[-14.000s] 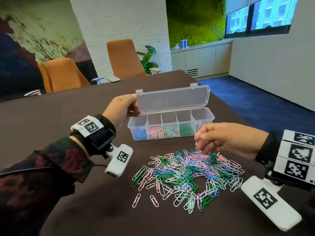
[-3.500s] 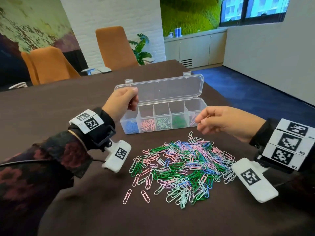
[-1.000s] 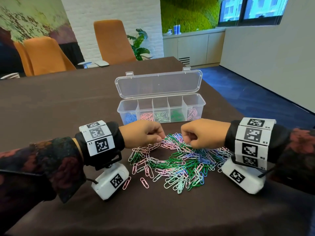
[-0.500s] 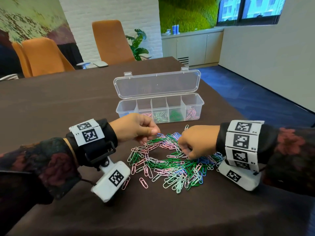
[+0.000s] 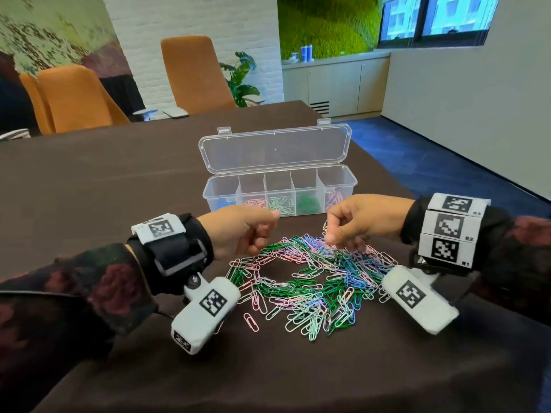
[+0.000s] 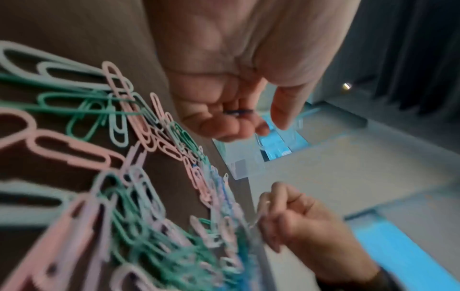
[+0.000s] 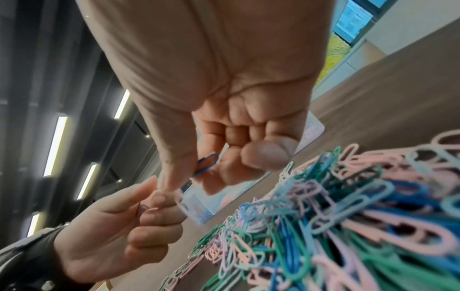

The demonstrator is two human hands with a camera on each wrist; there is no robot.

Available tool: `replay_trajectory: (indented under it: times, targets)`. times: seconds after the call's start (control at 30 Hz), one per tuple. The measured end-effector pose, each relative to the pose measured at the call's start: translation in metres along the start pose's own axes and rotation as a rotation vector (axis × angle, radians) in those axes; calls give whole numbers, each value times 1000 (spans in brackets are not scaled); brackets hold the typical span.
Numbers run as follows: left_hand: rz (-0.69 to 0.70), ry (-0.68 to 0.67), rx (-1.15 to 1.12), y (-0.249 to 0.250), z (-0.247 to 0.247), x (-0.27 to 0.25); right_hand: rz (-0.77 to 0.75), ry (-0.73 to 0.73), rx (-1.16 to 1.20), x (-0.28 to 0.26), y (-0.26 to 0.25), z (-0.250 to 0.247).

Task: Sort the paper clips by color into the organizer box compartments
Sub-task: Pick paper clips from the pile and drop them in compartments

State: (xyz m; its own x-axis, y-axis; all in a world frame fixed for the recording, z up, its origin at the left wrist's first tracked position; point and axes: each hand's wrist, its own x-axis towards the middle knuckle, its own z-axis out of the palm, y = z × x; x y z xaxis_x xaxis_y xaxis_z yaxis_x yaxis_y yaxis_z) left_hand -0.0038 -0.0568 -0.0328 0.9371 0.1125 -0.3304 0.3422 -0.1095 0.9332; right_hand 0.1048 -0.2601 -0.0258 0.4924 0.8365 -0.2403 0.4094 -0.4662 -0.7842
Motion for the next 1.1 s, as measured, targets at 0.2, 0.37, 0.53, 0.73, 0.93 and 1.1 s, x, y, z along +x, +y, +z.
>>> replay_trajectory:
  times: [0.2, 0.37, 0.53, 0.73, 0.93, 1.1]
  targets:
    - [310, -51, 1202, 10, 13, 11, 15, 18, 273, 1, 0, 6]
    - [358, -133, 1466, 12, 24, 15, 76, 152, 431, 5, -5, 7]
    - [334, -219, 1385, 15, 19, 8, 110, 188, 147, 8, -11, 10]
    - [311, -148, 1484, 21, 16, 8, 49, -26, -529, 6, -21, 19]
    - [269, -166, 1599, 14, 31, 17, 50, -89, -899, 7, -16, 24]
    - [258, -210, 1523, 14, 30, 21, 62, -56, -929, 3, -11, 19]
